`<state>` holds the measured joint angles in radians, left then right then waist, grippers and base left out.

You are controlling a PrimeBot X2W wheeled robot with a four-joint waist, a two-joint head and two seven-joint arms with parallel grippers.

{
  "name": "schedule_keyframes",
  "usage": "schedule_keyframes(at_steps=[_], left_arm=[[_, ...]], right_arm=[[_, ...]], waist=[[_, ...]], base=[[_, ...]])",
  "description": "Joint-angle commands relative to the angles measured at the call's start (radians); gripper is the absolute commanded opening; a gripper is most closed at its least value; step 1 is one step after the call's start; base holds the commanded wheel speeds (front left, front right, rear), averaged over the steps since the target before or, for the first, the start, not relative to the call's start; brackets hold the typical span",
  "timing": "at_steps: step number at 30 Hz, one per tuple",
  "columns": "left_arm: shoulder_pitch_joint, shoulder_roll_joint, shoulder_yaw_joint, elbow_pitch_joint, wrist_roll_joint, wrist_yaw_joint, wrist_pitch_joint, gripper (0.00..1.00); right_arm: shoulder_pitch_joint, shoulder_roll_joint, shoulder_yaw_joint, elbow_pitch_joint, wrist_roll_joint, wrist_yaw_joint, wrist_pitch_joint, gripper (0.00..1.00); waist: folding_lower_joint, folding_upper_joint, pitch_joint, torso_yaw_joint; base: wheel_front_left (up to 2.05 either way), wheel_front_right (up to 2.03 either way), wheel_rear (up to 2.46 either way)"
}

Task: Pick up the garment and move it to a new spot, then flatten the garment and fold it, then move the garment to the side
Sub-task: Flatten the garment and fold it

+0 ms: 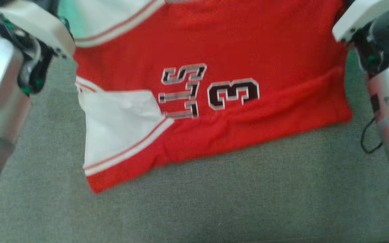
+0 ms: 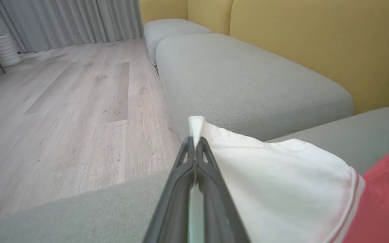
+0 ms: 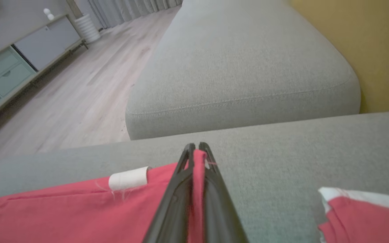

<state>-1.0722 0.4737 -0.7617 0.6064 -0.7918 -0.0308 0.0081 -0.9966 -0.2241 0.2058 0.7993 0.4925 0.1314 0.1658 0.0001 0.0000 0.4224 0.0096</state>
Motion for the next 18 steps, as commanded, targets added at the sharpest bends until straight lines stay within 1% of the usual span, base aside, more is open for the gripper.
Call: schedule_keyframes(at_steps=[1,6,9,13,18], left_arm=[[-0.087,0.032,0.057,0.009,0.006,-0.001,-0.027,0.00],[-0.160,-0.010,0.067,0.098,0.015,-0.015,-0.094,0.00],[-0.177,-0.036,0.057,0.141,0.016,-0.037,-0.113,0.00],[-0.168,-0.051,0.030,0.179,0.019,-0.065,-0.125,0.00],[-0.121,-0.053,0.009,0.183,-0.014,-0.088,-0.115,0.00]], right_arm=[[-0.057,-0.010,0.007,-0.027,0.022,-0.001,-0.016,0.00],[-0.131,-0.011,0.009,0.020,0.061,-0.001,-0.054,0.00],[-0.146,-0.013,0.017,0.048,0.082,-0.001,-0.075,0.00],[-0.131,-0.023,0.040,0.070,0.116,-0.001,-0.096,0.00],[-0.084,-0.042,0.075,0.079,0.181,-0.001,-0.083,0.00]], waist=[[-0.0001,0.0000,0.010,-0.002],[-0.0001,0.0000,0.022,0.003],[-0.0001,0.0000,0.021,0.010],[-0.0001,0.0000,0.010,0.018],[-0.0001,0.0000,-0.023,0.027]], base=[[0.00,0.00,0.00],[0.00,0.00,0.00],[0.00,0.00,0.00],[0.00,0.00,0.00],[0.00,0.00,0.00]])
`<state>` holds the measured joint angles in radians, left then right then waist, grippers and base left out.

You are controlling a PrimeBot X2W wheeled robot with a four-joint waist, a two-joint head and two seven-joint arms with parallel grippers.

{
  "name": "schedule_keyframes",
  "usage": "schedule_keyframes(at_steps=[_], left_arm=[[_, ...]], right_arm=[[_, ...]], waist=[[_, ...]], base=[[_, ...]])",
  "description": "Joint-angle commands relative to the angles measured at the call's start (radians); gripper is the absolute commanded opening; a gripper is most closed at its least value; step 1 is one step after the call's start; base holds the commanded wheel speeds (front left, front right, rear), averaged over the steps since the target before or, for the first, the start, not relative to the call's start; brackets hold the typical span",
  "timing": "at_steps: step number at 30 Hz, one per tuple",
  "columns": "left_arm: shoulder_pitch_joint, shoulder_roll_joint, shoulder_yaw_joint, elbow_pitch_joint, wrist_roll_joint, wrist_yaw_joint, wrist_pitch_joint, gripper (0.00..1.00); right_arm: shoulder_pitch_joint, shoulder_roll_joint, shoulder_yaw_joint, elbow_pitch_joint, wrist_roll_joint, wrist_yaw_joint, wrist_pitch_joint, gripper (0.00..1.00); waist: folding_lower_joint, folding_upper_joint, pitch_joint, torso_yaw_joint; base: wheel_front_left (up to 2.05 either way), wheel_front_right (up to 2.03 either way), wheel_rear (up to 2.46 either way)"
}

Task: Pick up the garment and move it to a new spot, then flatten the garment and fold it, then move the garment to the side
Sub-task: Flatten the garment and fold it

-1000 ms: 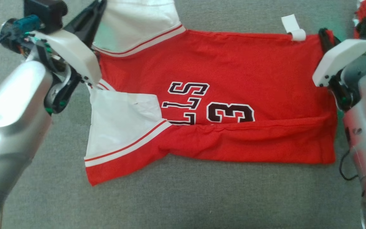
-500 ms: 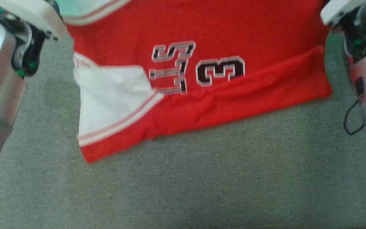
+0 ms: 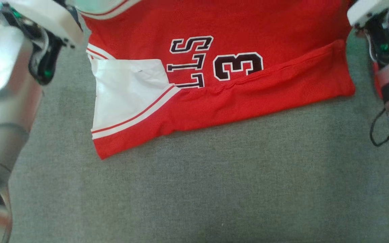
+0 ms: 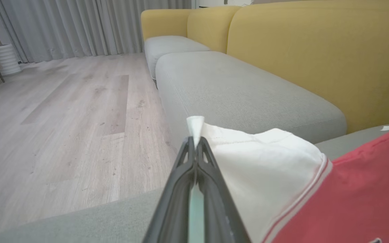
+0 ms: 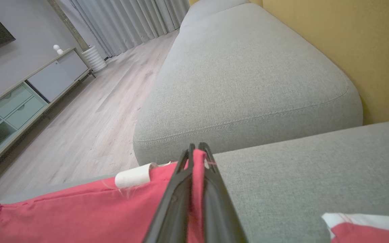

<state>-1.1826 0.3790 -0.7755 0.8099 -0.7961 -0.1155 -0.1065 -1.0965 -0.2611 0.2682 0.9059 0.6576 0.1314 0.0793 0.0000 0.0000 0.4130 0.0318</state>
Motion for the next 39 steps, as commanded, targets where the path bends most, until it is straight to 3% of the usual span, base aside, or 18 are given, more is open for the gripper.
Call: schedule_keyframes(at_steps=[1,10,20,26,32,38,39], left_arm=[[0.003,0.042,0.019,-0.027,-0.022,-0.006,0.009,0.00],[0.142,0.090,-0.028,-0.185,-0.154,-0.015,0.140,0.00],[0.335,0.270,-0.122,-0.500,-0.286,-0.015,0.359,0.00],[0.410,0.349,-0.154,-0.624,-0.338,0.000,0.463,0.00],[0.438,0.391,-0.162,-0.689,-0.374,0.033,0.526,0.00],[0.452,0.394,-0.180,-0.693,-0.387,0.049,0.564,0.00],[0.453,0.393,-0.184,-0.692,-0.382,0.050,0.564,0.23]], right_arm=[[0.029,-0.012,0.019,-0.028,0.031,-0.001,0.010,0.00],[0.149,-0.078,0.095,-0.061,0.142,-0.001,0.099,0.00],[0.276,-0.184,0.209,-0.120,0.231,-0.001,0.237,0.00],[0.316,-0.226,0.254,-0.136,0.270,-0.001,0.325,0.00],[0.334,-0.247,0.280,-0.148,0.298,-0.001,0.399,0.00],[0.347,-0.237,0.286,-0.139,0.319,-0.001,0.447,0.00],[0.348,-0.236,0.286,-0.132,0.317,-0.001,0.454,0.74]], waist=[[0.0000,0.0000,-0.022,0.008],[0.0000,0.0000,-0.087,0.033],[0.0000,0.0000,-0.156,0.039],[0.0000,0.0000,-0.180,0.032],[0.0000,0.0000,-0.186,0.024],[0.0000,0.0000,-0.186,0.016],[0.0000,0.0000,-0.187,0.015]], base=[[0.00,0.00,0.00],[0.00,0.00,0.00],[0.00,0.00,0.00],[0.00,0.00,0.00],[0.00,0.00,0.00],[0.00,0.00,0.00],[0.00,0.00,0.00]])
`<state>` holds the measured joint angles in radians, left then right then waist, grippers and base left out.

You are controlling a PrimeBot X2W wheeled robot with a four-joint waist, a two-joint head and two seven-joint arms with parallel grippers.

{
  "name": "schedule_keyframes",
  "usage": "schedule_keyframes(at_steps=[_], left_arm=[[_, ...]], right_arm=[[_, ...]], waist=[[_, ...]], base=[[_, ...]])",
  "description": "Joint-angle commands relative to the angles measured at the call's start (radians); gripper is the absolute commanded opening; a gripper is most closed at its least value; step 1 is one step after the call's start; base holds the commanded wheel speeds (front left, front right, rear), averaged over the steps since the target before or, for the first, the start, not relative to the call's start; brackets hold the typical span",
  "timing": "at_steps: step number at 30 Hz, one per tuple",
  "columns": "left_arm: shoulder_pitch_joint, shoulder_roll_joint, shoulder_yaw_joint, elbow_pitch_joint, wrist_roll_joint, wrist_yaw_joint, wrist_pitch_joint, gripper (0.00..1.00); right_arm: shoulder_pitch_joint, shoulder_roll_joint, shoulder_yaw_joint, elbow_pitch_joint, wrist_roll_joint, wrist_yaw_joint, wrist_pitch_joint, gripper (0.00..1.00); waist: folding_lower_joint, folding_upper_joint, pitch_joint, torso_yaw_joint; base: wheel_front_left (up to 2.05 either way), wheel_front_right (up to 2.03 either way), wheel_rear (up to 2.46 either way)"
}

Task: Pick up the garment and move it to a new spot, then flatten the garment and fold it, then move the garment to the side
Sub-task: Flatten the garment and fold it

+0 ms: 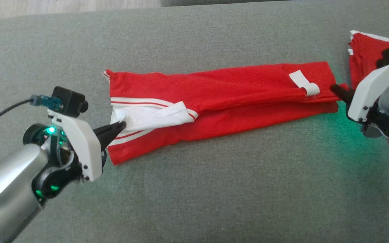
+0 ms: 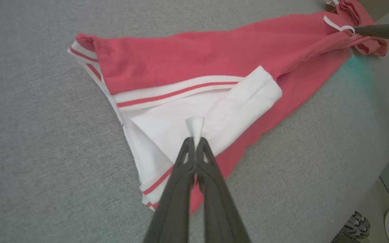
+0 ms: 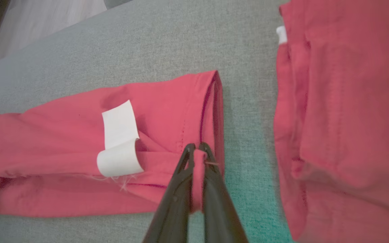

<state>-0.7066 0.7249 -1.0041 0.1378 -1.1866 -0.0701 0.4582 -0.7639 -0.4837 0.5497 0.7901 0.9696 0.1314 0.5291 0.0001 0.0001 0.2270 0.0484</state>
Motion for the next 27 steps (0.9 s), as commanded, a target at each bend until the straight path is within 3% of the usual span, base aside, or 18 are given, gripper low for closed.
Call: schedule_keyframes(at_steps=[1,2,7,11,21,27], left_arm=[[-0.022,0.046,0.042,-0.018,0.017,0.006,-0.005,0.81],[-0.021,0.043,0.042,-0.016,0.023,0.010,-0.014,1.00],[-0.025,0.020,0.063,0.000,0.047,0.032,-0.083,1.00],[-0.034,-0.021,0.122,0.029,0.080,0.081,-0.229,1.00],[0.019,-0.139,0.255,0.105,0.136,0.180,-0.634,1.00],[0.112,-0.202,0.319,0.121,0.208,0.229,-0.717,1.00]], right_arm=[[0.015,-0.012,0.002,-0.008,0.003,-0.001,0.008,1.00],[0.014,-0.009,-0.001,-0.001,0.002,-0.001,0.008,1.00],[0.001,0.001,-0.027,0.006,-0.001,-0.001,-0.030,1.00],[-0.019,0.016,-0.062,-0.020,-0.001,-0.001,-0.123,1.00],[0.004,0.080,-0.100,-0.131,-0.091,-0.001,-0.502,1.00],[0.087,0.151,-0.119,-0.171,-0.198,-0.001,-0.701,1.00]], waist=[[-0.0001,-0.0001,-0.002,-0.003],[-0.0001,-0.0001,-0.005,-0.005],[-0.0001,-0.0001,-0.021,-0.010],[-0.0001,-0.0001,-0.040,-0.016],[-0.0001,-0.0001,-0.100,-0.025],[-0.0001,-0.0001,-0.135,-0.028]], base=[[0.00,0.00,0.00],[0.00,0.00,0.00],[0.00,0.00,0.00],[0.00,0.00,0.00],[0.00,0.00,0.00],[0.00,0.00,0.00]])
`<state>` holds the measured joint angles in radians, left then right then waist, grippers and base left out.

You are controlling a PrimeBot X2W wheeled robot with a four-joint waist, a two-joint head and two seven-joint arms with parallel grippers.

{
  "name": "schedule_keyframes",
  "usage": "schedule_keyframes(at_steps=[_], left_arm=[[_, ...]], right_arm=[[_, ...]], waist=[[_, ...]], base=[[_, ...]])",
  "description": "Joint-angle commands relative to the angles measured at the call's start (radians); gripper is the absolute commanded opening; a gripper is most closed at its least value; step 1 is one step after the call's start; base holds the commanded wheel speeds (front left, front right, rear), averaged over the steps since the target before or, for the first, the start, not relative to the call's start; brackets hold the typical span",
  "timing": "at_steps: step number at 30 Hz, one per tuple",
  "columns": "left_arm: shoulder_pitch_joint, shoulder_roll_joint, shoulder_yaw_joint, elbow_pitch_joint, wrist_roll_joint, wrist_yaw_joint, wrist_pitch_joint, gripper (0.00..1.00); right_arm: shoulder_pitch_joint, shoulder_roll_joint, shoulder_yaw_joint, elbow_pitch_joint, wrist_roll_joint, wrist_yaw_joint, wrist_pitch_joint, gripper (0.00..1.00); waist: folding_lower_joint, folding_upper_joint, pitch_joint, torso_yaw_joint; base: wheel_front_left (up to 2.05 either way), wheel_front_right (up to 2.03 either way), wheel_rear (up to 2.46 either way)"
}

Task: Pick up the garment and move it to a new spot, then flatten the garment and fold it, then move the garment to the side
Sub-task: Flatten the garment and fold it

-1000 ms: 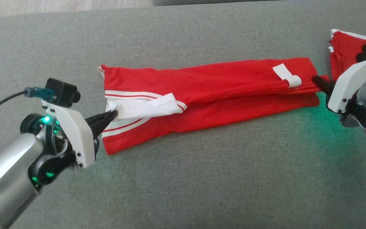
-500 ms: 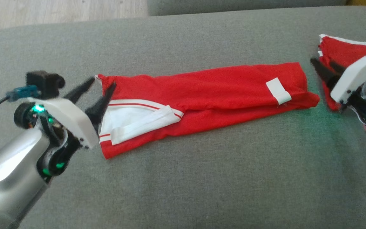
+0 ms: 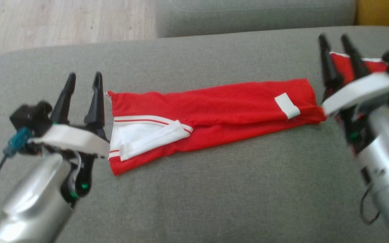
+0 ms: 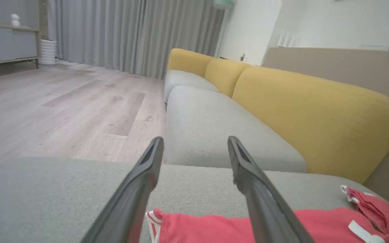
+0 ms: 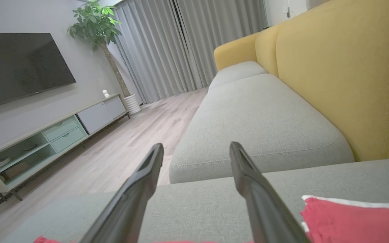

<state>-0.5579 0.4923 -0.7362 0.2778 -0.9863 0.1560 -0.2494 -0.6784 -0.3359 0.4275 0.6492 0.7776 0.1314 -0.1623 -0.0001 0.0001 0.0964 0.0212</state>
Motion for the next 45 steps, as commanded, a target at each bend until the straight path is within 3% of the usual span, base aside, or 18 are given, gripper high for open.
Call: schedule_keyframes(at_steps=[1,5,9,14,19,27,37,45], left_arm=[[-0.015,0.012,0.081,-0.025,0.023,0.011,-0.011,1.00],[0.102,-0.075,0.215,-0.062,0.136,0.021,-0.012,1.00],[0.224,-0.165,0.307,-0.074,0.259,-0.003,-0.012,1.00],[0.327,-0.262,0.404,-0.062,0.384,-0.066,-0.012,1.00],[0.357,-0.325,0.478,-0.034,0.461,-0.132,-0.012,1.00],[0.317,-0.373,0.537,-0.002,0.535,-0.199,-0.012,1.00],[0.262,-0.413,0.550,0.044,0.583,-0.254,-0.012,1.00],[0.241,-0.426,0.562,0.056,0.597,-0.271,-0.012,1.00]], right_arm=[[0.019,0.018,-0.003,-0.034,-0.029,-0.001,-0.032,1.00],[0.103,0.093,-0.055,-0.053,-0.115,-0.001,-0.082,1.00],[0.206,0.183,-0.126,-0.066,-0.205,-0.001,-0.096,1.00],[0.309,0.253,-0.196,-0.106,-0.315,-0.001,-0.099,1.00],[0.339,0.275,-0.236,-0.143,-0.374,-0.001,-0.099,1.00],[0.269,0.278,-0.334,-0.121,-0.454,-0.001,-0.070,1.00],[0.126,0.284,-0.614,0.141,-0.548,-0.001,0.021,1.00],[0.068,0.285,-0.619,0.341,-0.549,-0.001,0.016,1.00]], waist=[[0.0001,-0.0001,-0.009,-0.001],[0.0001,-0.0001,-0.019,-0.001],[0.0001,-0.0001,-0.026,-0.002],[0.0001,-0.0001,-0.027,-0.005],[0.0001,-0.0001,-0.012,-0.003],[0.0001,-0.0001,0.040,0.017],[0.0001,-0.0001,0.112,0.059],[0.0001,-0.0001,0.137,0.070]], base=[[0.00,0.00,0.00],[0.00,0.00,0.00],[0.00,0.00,0.00],[0.00,0.00,0.00],[0.00,0.00,0.00],[0.00,0.00,0.00],[0.00,0.00,0.00],[0.00,0.00,0.00]])
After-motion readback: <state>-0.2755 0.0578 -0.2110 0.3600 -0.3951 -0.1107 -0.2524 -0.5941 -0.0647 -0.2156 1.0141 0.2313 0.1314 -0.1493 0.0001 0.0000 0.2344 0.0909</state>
